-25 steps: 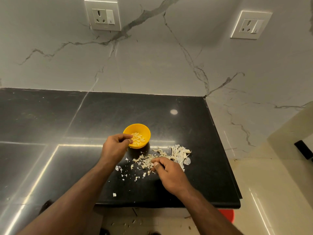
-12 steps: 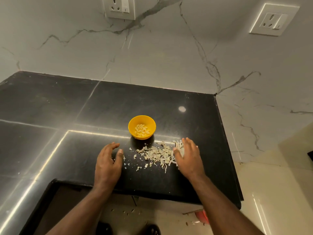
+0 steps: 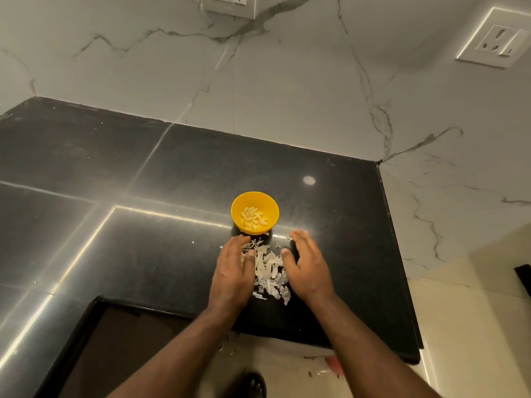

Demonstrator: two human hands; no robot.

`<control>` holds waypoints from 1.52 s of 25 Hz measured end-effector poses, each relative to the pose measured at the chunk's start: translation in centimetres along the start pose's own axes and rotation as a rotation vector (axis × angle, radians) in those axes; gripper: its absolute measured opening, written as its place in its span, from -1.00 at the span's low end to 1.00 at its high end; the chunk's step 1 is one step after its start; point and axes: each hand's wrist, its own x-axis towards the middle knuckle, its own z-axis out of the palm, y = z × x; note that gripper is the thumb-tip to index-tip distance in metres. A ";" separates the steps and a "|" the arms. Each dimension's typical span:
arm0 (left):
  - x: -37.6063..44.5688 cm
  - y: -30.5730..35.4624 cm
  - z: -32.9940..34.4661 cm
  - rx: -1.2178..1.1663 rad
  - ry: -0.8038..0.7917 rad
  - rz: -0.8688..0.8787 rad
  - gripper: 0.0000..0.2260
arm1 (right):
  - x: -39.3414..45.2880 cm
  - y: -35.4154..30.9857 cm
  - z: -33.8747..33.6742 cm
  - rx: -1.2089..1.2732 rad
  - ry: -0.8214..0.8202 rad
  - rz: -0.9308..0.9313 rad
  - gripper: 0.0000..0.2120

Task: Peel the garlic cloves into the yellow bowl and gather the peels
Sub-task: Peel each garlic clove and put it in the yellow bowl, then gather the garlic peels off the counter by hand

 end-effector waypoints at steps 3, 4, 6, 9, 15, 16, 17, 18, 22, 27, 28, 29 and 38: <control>0.8 -0.2 -0.9 -0.031 -0.018 0.028 -0.73 | 1.6 0.5 -0.5 -0.110 -0.078 0.054 -0.44; 1.4 -0.4 -1.3 -0.015 -0.046 0.042 -0.71 | 1.6 -0.2 0.1 -0.124 -0.116 0.031 -0.40; 2.7 -0.9 -1.9 0.034 -0.138 0.052 -0.66 | 1.1 -1.9 1.7 -0.098 -0.216 -0.061 -0.32; 5.2 -0.6 -2.2 0.121 -0.247 0.025 -0.59 | 1.3 -2.9 2.2 -0.009 -0.262 -0.109 -0.38; 7.2 -2.0 -4.6 0.288 -0.198 0.082 -0.63 | 3.7 -2.5 1.5 -0.190 -0.290 -0.086 -0.40; 7.2 -2.8 -5.2 0.310 -0.174 0.079 -0.64 | 3.4 -3.0 2.0 -0.209 -0.321 -0.116 -0.36; 7.1 -3.4 -5.6 0.327 -0.167 0.073 -0.65 | 3.0 -3.5 2.5 -0.210 -0.355 -0.148 -0.35; 7.1 -3.9 -5.9 0.338 -0.181 0.071 -0.65 | 2.6 -4.0 2.9 -0.193 -0.389 -0.175 -0.35; 6.7 -3.3 -4.8 0.321 -0.302 0.163 -0.62 | 1.1 -3.8 1.3 0.034 -0.205 -0.075 -0.46; 5.7 -1.5 -1.9 0.357 -0.441 0.302 -0.49 | -4.6 -1.1 1.8 -0.021 0.117 0.209 -0.43; 5.1 -1.2 -1.5 0.342 -0.449 0.306 -0.49 | -5.6 -1.4 2.9 -0.023 0.136 0.229 -0.41; 4.4 -1.0 -1.4 0.298 -0.446 0.286 -0.50 | -5.9 -2.2 4.0 -0.003 0.146 0.241 -0.37; 3.3 -2.3 -7.8 0.170 -0.400 0.138 -0.44 | -1.3 -6.1 2.7 0.282 0.178 0.177 -0.66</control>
